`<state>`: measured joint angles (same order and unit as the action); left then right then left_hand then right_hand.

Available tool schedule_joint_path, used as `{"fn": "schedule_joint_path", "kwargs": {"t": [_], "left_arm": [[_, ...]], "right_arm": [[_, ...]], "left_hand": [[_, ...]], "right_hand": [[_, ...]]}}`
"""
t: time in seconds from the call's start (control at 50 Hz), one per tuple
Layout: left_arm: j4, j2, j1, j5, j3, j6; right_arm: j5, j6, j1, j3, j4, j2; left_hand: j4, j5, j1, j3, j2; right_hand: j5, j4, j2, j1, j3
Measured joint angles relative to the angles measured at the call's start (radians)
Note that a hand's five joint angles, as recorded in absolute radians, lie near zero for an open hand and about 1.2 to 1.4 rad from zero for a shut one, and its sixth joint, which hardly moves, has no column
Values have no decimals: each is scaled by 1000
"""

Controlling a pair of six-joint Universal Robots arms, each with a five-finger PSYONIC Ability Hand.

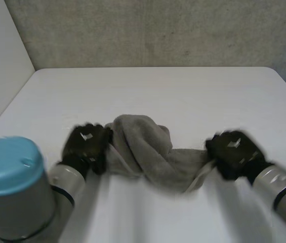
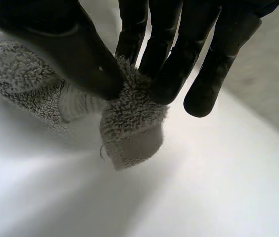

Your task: Fold the towel.

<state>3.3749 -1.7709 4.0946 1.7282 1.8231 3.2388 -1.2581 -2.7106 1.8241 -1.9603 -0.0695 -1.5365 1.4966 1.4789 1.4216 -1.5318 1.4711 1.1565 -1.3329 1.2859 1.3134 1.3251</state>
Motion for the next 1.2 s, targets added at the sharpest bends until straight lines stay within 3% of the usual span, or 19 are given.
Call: {"fn": "schedule_joint_path", "kwargs": {"t": [0.1, 0.24, 0.5, 0.56, 0.62, 0.68, 0.78, 0.84, 0.94, 1.08, 1.2], "left_arm": [[1, 158, 89, -12, -9, 2], [2, 272, 184, -56, -2, 2], [13, 1, 201, -112, 78, 9], [14, -58, 198, -112, 81, 15], [14, -89, 195, -111, 81, 33], [14, -92, 195, -110, 81, 52], [15, -91, 192, -110, 79, 101], [17, -95, 191, -109, 75, 152], [29, -106, 191, -107, 49, 223], [95, -113, 195, -104, -135, 283], [189, -109, 206, -78, -453, 246]], "right_arm": [[32, 1, -99, 110, 126, -147], [119, 9, -179, 218, 260, -220], [155, 104, -176, 125, 237, -1], [145, 115, -175, 114, 223, 59], [130, 117, -176, 108, 213, 98], [124, 116, -176, 107, 210, 105], [121, 116, -176, 115, 211, 102], [121, 116, -174, 128, 212, 99], [122, 116, -168, 167, 209, 105], [95, 88, -115, 348, 106, 153], [-37, -40, -75, 588, -190, 159]], "left_hand": [[0, 0, 2, -1, 0], [0, 0, 2, -2, 0], [-4, -3, 1, 7, -3], [-129, -86, -50, 147, -86], [-367, -341, -290, 386, -336], [-410, -393, -340, 441, -389], [-260, -248, -177, 302, -240], [1, -8, 19, 36, 11], [17, -1, 19, -4, 16], [17, -1, 19, -7, 16], [17, -1, 20, -9, 16]], "right_hand": [[3, 0, 0, 0, 0], [3, 0, 6, 0, 0], [3, 0, 9, 0, 0], [3, 0, 18, 0, 0], [3, 0, 18, 3, 8], [3, 0, 18, 3, 8], [3, 0, 18, 3, 8], [3, 0, 18, 3, 8], [3, 0, 18, 4, 8], [3, 0, 18, 5, 8], [3, 0, 18, 5, 8]]}}
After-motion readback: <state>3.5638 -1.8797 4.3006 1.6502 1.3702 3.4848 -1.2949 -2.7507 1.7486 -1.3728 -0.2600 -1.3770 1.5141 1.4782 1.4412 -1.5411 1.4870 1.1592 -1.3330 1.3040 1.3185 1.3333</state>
